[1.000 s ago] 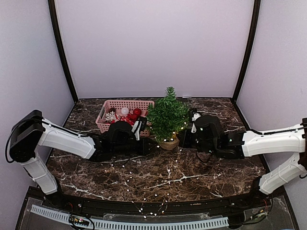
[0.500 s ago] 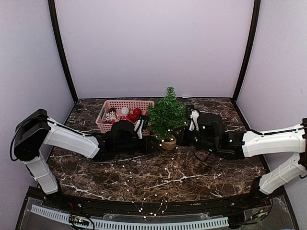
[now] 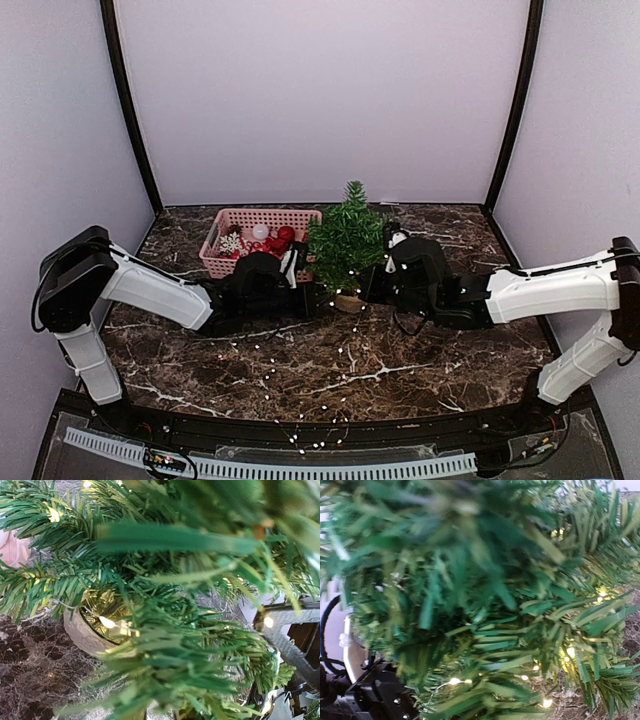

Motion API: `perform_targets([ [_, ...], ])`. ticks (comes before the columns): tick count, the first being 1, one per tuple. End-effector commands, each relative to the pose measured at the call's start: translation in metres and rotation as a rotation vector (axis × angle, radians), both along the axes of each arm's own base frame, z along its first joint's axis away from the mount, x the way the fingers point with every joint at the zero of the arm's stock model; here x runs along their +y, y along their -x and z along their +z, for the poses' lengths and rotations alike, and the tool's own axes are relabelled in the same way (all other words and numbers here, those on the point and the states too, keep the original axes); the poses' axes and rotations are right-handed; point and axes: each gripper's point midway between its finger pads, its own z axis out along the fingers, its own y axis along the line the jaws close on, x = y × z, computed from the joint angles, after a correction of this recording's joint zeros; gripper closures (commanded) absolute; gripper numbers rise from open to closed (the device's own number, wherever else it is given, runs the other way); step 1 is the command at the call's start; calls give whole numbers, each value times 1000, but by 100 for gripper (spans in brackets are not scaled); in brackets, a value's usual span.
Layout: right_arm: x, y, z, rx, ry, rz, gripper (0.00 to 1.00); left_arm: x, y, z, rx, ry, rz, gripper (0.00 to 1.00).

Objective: Decorate the small christmas tree
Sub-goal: Wrap the side of the string light in the gap of the branches.

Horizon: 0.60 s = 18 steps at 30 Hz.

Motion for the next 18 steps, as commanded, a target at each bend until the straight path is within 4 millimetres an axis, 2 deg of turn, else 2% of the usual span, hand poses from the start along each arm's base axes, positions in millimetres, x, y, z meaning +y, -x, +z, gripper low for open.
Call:
perform_targets([
  [1,-4,-10,2,3,-7,-84,100,-2,-10,12,-26,41,27,80],
  [11,-15,-18,-12,25,-4,-148,100,-8,-20,5,-31,41,35,80],
  [18,-25,-21,-16,29,-7,-184,100,-13,-28,10,-68,38,37,81],
])
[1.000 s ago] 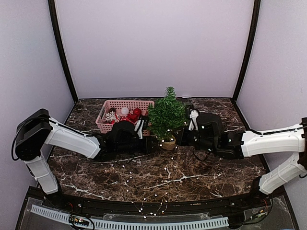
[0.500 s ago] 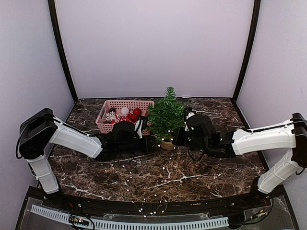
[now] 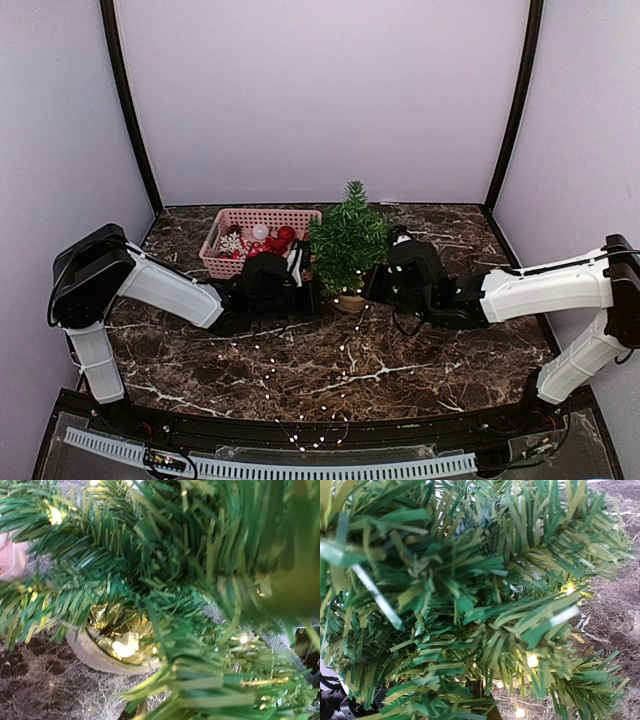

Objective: Decorate the small christmas tree
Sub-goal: Wrap the side of the string light in the gap of the branches.

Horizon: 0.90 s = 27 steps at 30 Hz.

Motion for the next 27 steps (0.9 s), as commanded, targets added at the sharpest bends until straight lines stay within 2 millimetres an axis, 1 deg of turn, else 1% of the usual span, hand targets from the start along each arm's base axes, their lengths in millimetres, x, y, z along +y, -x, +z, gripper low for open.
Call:
perform_targets([
  [1,-11,-6,-2,-8,-12,-59,100,-5,-13,21,-67,30,15,81],
  [3,-16,-6,-5,-2,-10,-70,100,-4,-14,20,-70,25,17,80],
  [5,-21,-4,-10,6,-4,-74,100,2,-15,19,-69,19,30,78],
  [7,-24,-3,-14,12,-2,-73,100,10,-13,19,-78,10,39,71],
  [8,-24,-1,-14,12,-5,-65,100,15,-10,20,-80,4,39,69],
  [9,-24,0,-15,11,-9,-55,100,20,-12,21,-93,-10,59,65],
  [13,-15,7,-9,-11,-44,27,100,42,-5,24,-106,-66,94,56],
  [14,-13,8,-8,-15,-48,41,100,49,-1,25,-104,-81,100,54],
  [15,-11,9,-6,-18,-50,56,100,58,1,20,-103,-102,117,51],
  [16,-9,10,-6,-21,-50,71,100,63,3,27,-108,-102,125,50],
  [17,-7,11,-6,-20,-50,80,100,70,6,21,-102,-127,135,47],
  [18,-7,11,-6,-21,-50,86,100,74,7,29,-113,-117,139,45],
  [19,-6,12,-6,-20,-53,91,100,77,11,32,-116,-119,135,45],
  [22,-5,14,-7,-18,-62,105,100,74,21,40,-107,-99,87,41],
  [23,-4,15,-5,-20,-70,111,100,73,23,46,-109,-86,74,40],
  [24,-4,16,-4,-22,-79,116,100,70,28,48,-107,-75,50,37],
  [27,-4,19,0,-25,-92,129,100,58,35,58,-109,-44,-18,33],
])
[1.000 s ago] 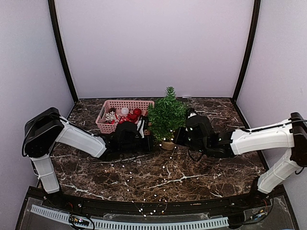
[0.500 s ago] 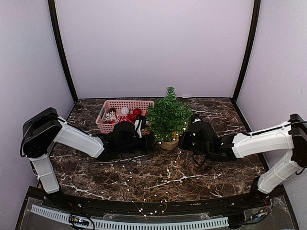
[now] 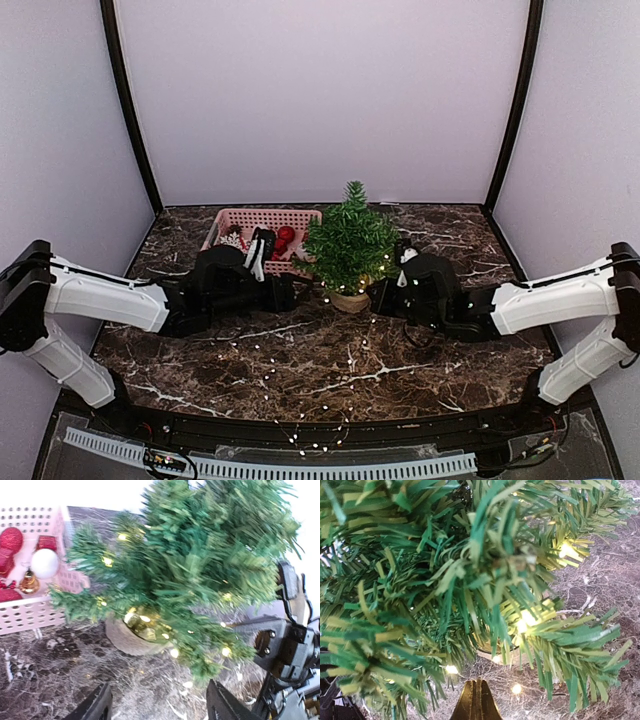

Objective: Decorate the small christmas tree
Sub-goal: Wrap the side of the string light in the gap of the branches.

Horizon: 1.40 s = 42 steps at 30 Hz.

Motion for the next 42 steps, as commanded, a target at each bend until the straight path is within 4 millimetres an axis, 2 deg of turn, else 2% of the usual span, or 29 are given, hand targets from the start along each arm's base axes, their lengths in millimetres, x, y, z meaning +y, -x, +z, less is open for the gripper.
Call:
perform_targets([
  [1,2,1,22,-41,-67,27,100,-15,18,9,15,12,-127,32],
  [9,-2,2,19,-35,-49,17,100,-44,18,19,13,55,-203,32],
  [17,-6,3,18,-36,-50,9,100,-54,12,7,50,56,-199,51],
  [24,-10,3,18,-40,-38,-2,100,-57,12,7,63,87,-199,74],
  [28,-11,3,19,-44,-33,-3,100,-58,11,9,62,100,-192,75],
  [34,-11,3,18,-43,-28,-2,100,-61,8,11,55,113,-188,70],
  [36,-11,3,18,-42,-26,-2,100,-62,6,12,51,117,-185,74],
  [41,-17,2,20,-48,-11,-20,100,-58,6,13,46,115,-169,98],
  [42,-20,2,20,-50,5,-30,100,-55,6,13,45,114,-163,99],
])
